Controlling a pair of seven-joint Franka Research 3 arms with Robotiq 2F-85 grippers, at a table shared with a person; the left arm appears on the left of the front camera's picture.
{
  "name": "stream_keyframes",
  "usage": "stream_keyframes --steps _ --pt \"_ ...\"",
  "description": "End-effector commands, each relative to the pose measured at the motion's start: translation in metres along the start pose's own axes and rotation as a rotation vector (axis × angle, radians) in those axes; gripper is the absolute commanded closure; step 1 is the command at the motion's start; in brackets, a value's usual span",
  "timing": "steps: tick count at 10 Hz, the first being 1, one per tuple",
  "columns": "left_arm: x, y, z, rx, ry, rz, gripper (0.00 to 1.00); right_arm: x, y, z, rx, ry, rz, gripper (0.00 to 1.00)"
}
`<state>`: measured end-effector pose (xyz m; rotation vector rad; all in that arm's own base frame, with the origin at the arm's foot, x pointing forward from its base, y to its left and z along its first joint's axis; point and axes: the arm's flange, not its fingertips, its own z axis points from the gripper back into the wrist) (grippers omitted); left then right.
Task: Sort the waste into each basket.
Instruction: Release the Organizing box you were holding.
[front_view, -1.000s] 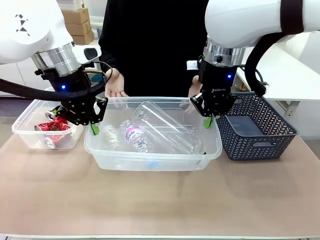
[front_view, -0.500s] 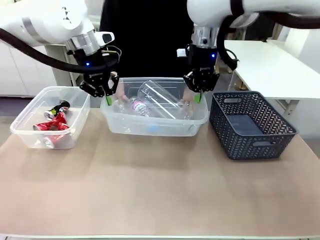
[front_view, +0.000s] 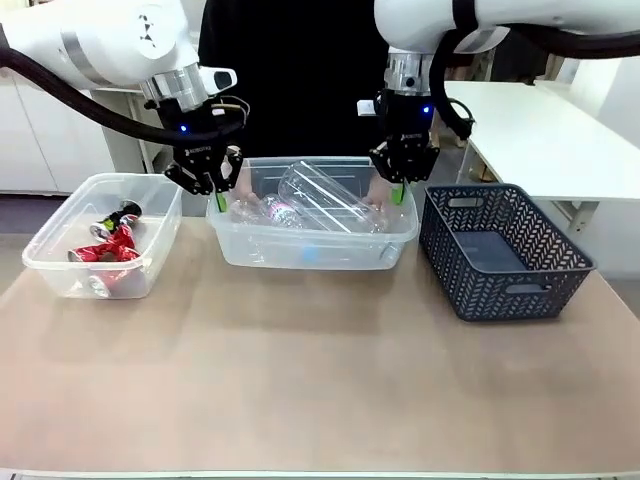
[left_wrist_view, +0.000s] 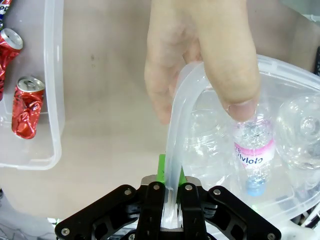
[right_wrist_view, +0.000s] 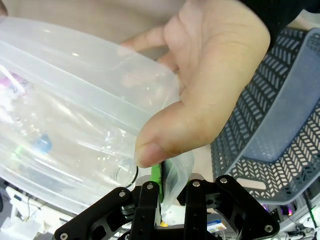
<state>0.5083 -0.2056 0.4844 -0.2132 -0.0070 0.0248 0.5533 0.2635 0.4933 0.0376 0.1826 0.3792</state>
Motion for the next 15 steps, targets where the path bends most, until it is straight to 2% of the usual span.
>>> stream_keyframes --steps 1,5,6,7,8,9,10,11,12,13,14,15 --pt "-0.004 0.002 -0.002 -0.016 -0.013 -0.001 0.95 -0.010 0.010 0.000 -0.001 -0.018 0.025 0.95" --pt "-0.004 0.002 -0.002 -0.016 -0.013 -0.001 0.95 -0.010 0.010 0.000 -0.001 -0.018 0.025 0.95" --pt "-0.004 0.002 -0.002 -0.016 -0.013 -0.001 0.95 0.000 0.002 0.001 -0.001 -0.003 0.003 0.95" --pt "-0.001 0.002 -0.001 0.001 0.001 0.003 0.60 -0.020 -0.015 0.005 0.037 -0.093 -0.052 0.76" --pt "0.000 -0.001 0.004 0.004 -0.025 -0.012 0.37 -0.035 -0.026 0.009 0.082 -0.187 -0.071 0.40" --pt "-0.002 -0.003 0.007 -0.001 -0.026 -0.015 0.02 -0.043 -0.031 0.011 0.128 -0.222 -0.076 0.21" --pt "-0.006 -0.003 0.012 -0.002 -0.036 -0.025 0.00 -0.051 -0.035 0.015 0.144 -0.260 -0.078 0.00" --pt "-0.011 -0.003 0.022 0.012 -0.068 -0.018 0.22 -0.060 -0.039 0.023 0.167 -0.303 -0.074 0.00" --pt "-0.021 -0.001 0.037 0.001 -0.120 -0.021 0.00 -0.072 -0.044 0.036 0.200 -0.386 -0.089 0.00" --pt "-0.033 0.002 0.052 -0.021 -0.182 -0.027 0.00 -0.084 -0.049 0.050 0.250 -0.490 -0.104 0.06" --pt "-0.047 0.008 0.069 -0.083 -0.263 -0.041 0.00 -0.099 -0.054 0.063 0.306 -0.612 -0.118 0.00" --pt "-0.065 0.015 0.083 -0.161 -0.360 -0.077 0.00 -0.117 -0.055 0.071 0.349 -0.720 -0.110 0.00"
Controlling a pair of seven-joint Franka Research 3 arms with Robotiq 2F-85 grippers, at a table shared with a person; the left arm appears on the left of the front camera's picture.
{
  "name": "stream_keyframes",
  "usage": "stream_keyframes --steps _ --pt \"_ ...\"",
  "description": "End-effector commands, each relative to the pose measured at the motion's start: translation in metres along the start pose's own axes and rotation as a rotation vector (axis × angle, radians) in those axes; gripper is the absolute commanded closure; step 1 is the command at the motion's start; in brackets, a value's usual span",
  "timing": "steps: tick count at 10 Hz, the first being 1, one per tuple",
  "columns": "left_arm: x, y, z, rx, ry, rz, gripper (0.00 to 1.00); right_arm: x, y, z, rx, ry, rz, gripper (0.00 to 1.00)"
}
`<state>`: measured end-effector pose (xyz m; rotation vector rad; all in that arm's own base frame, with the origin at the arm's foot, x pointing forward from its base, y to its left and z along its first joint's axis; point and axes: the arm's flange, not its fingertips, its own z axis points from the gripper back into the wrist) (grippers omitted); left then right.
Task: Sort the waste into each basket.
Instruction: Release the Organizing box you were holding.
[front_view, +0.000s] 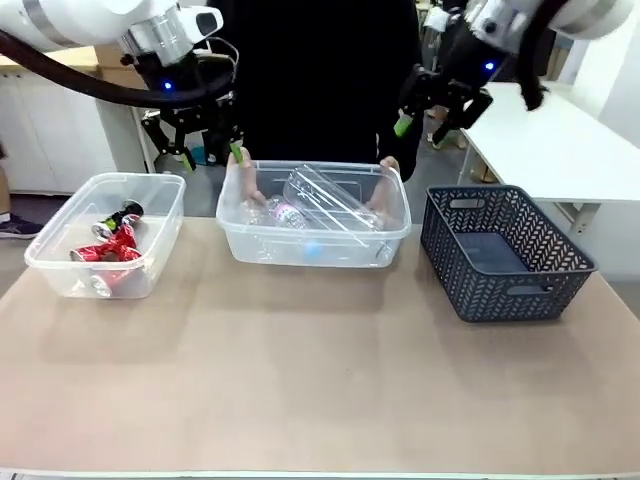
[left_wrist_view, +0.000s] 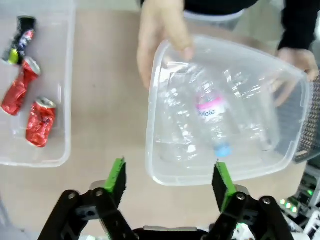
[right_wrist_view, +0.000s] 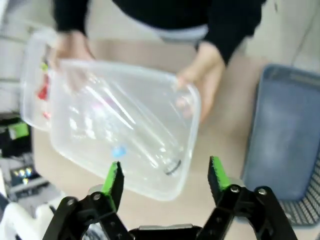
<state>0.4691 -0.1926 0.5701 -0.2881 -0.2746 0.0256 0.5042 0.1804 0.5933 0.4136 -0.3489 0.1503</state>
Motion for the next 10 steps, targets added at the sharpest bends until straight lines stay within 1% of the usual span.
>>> stream_keyframes --steps 1,2,3,4,5,10 --pt "-0.042 0.025 0.018 -0.173 -0.167 -0.122 0.00 -0.042 -0.011 0.014 0.130 -0.159 0.089 0.00" --pt "-0.057 0.034 0.028 -0.254 -0.177 -0.198 0.00 -0.060 -0.012 0.022 0.126 -0.183 0.116 0.00" --pt "-0.063 0.041 0.029 -0.279 -0.174 -0.212 0.00 -0.071 -0.014 0.026 0.114 -0.180 0.115 0.00" --pt "-0.063 0.047 0.027 -0.296 -0.145 -0.237 0.00 -0.076 -0.015 0.024 0.087 -0.162 0.103 0.00" --pt "-0.046 0.020 0.043 -0.192 -0.198 -0.135 0.00 -0.045 -0.004 0.036 0.086 -0.172 0.061 0.00" --pt "-0.046 0.020 0.043 -0.192 -0.198 -0.135 0.00 -0.045 -0.004 0.036 0.086 -0.172 0.061 0.00"
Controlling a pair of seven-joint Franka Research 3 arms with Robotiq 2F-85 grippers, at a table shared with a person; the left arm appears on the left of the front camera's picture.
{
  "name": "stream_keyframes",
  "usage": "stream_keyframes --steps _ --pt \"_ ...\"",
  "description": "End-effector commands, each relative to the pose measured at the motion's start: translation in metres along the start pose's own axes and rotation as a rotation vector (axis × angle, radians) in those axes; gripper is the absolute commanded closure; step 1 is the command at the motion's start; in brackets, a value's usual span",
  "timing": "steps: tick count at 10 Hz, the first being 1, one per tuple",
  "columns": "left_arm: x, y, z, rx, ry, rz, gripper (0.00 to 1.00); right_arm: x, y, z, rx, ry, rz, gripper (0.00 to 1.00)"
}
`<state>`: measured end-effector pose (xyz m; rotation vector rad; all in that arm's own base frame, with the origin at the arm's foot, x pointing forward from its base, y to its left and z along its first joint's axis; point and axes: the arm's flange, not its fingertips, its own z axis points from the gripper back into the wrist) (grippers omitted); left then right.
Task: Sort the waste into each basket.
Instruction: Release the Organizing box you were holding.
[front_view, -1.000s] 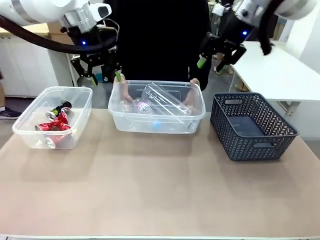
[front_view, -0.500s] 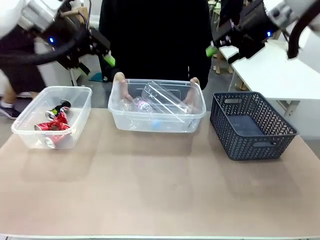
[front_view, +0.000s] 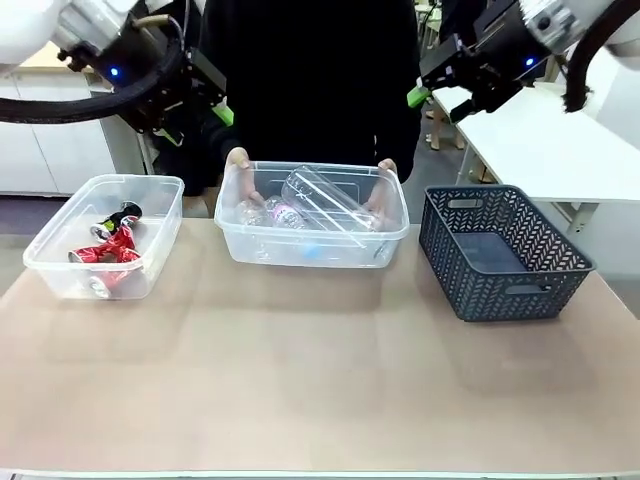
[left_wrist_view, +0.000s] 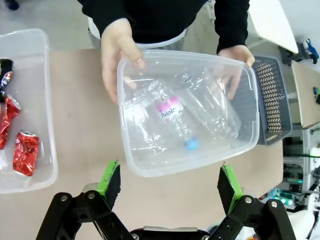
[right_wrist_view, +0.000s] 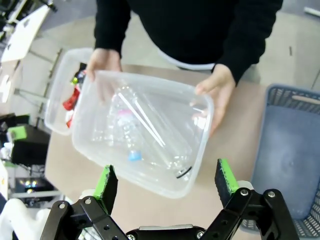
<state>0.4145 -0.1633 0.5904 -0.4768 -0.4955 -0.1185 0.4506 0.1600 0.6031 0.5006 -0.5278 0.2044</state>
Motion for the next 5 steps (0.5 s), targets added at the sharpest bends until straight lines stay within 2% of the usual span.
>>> stream_keyframes --steps 1,3,4,5 --pt "0.000 -0.002 0.001 0.020 0.000 0.007 0.00 0.003 0.000 0.002 -0.002 -0.002 -0.014 0.00" --pt "0.000 -0.001 0.000 0.000 0.000 0.000 0.00 0.000 0.000 0.000 0.000 0.000 0.000 0.00" --pt "-0.001 0.003 0.023 -0.145 0.097 -0.089 0.00 -0.019 -0.017 0.063 0.180 0.025 -0.045 0.00" --pt "-0.005 0.028 0.048 -0.281 0.230 -0.101 0.00 -0.044 -0.041 0.128 0.366 0.053 -0.158 0.00"
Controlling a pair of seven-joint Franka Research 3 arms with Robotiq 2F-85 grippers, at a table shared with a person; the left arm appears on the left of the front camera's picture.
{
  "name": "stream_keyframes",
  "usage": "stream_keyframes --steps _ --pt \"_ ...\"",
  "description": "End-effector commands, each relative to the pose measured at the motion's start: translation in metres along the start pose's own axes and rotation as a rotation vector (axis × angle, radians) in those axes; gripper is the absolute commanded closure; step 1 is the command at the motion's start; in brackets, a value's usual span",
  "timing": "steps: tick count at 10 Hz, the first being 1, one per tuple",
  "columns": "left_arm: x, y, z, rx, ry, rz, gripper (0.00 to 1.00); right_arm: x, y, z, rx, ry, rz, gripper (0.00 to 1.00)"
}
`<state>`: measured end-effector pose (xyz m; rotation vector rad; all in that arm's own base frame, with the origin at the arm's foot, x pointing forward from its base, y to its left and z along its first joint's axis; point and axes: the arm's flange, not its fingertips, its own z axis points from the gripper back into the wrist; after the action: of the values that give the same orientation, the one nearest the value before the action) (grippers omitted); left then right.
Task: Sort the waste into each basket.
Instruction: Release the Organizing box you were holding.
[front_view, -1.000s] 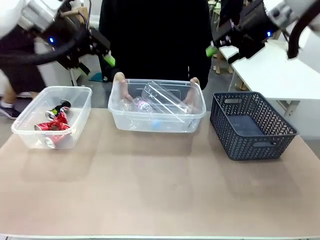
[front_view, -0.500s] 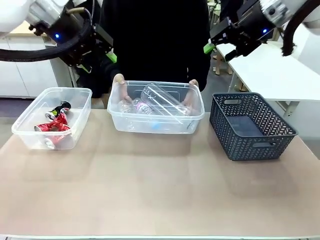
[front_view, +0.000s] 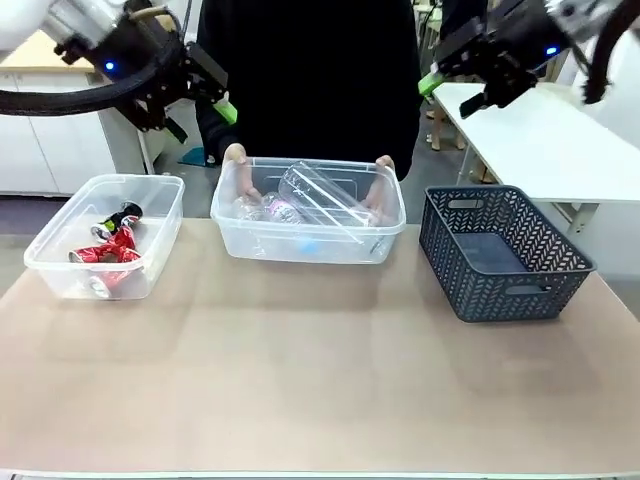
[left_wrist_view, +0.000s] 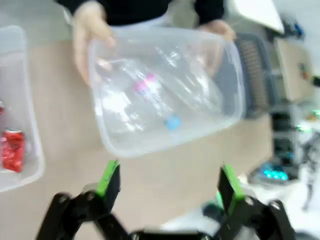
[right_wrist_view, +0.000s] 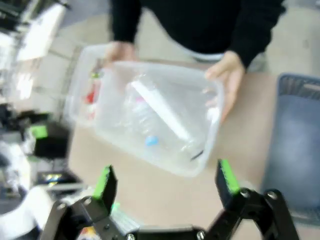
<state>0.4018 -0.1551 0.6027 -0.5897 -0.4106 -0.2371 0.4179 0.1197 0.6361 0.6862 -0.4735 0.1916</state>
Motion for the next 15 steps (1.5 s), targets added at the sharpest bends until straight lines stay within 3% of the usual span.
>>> stream_keyframes --steps 1,2,3,5,6,15 --pt "-0.016 0.048 0.061 -0.364 0.138 -0.005 0.00 -0.051 -0.038 0.122 0.307 0.001 -0.242 0.00" --pt "-0.029 0.076 0.084 -0.487 0.058 0.075 0.00 -0.068 -0.060 0.157 0.338 -0.094 -0.370 0.00" --pt "-0.038 0.105 0.099 -0.547 -0.034 0.249 0.00 -0.082 -0.086 0.178 0.363 -0.153 -0.456 0.00" --pt "-0.062 0.149 0.109 -0.681 -0.161 0.410 0.00 -0.095 -0.125 0.187 0.334 -0.293 -0.587 0.00" --pt "-0.046 0.107 0.120 -0.602 -0.046 0.168 0.00 -0.099 -0.090 0.211 0.382 -0.140 -0.412 0.00" --pt "-0.046 0.107 0.120 -0.602 -0.046 0.168 0.00 -0.099 -0.090 0.211 0.382 -0.140 -0.412 0.00"
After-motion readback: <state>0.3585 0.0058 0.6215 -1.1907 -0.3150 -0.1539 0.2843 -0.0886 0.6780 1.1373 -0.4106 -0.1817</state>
